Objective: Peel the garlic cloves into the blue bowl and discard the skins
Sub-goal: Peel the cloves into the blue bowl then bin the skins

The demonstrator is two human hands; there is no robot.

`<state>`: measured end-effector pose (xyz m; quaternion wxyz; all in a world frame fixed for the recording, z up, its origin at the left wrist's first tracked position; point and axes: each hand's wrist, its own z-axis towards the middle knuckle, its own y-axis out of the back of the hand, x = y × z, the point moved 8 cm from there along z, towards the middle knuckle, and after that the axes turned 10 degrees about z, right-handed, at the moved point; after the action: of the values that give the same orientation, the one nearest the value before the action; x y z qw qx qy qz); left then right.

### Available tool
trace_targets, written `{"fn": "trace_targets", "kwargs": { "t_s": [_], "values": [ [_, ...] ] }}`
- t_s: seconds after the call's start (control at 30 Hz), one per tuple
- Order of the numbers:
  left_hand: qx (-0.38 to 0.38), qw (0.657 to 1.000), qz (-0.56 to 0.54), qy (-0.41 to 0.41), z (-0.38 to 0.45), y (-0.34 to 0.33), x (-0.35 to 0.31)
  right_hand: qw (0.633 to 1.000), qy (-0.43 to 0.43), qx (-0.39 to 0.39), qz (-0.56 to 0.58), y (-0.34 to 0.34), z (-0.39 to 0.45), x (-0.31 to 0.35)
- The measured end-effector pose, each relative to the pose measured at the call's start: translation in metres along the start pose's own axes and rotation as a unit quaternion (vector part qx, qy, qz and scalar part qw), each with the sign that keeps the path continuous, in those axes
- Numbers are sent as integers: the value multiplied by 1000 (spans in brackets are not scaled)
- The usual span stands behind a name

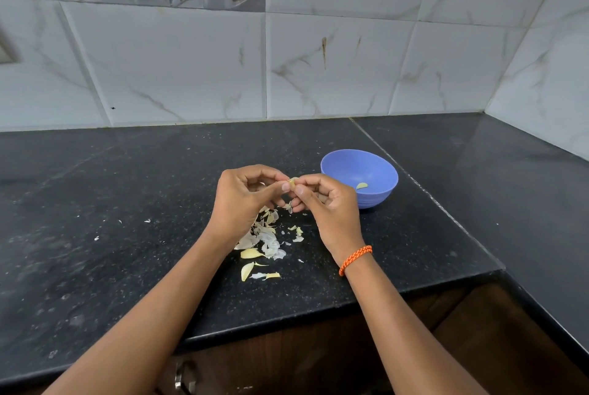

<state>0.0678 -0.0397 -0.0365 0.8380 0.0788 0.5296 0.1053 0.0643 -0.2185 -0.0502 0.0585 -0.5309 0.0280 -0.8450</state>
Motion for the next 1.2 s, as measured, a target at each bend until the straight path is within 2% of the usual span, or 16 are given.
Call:
{"fn": "trace_targets", "kwargs": {
  "t_s": [0.27,0.67,0.9,1.03,1.2],
  "values": [
    [12,1000,23,3,1,-1,2,999,-16,38,26,-8,-3,-1],
    [60,997,46,-9,2,-12,4,997,-33,22,66,-4,-2,-3],
    [60,990,128,-27,1,-11,4,992,-41,-34,110,7,0,-4],
    [38,976,215,-28,3,-5,14,995,-34,-42,86,8,1,-5],
    [23,964,263,-13,3,-1,15,997,-27,-45,49,9,0,-7]
  ]
}}
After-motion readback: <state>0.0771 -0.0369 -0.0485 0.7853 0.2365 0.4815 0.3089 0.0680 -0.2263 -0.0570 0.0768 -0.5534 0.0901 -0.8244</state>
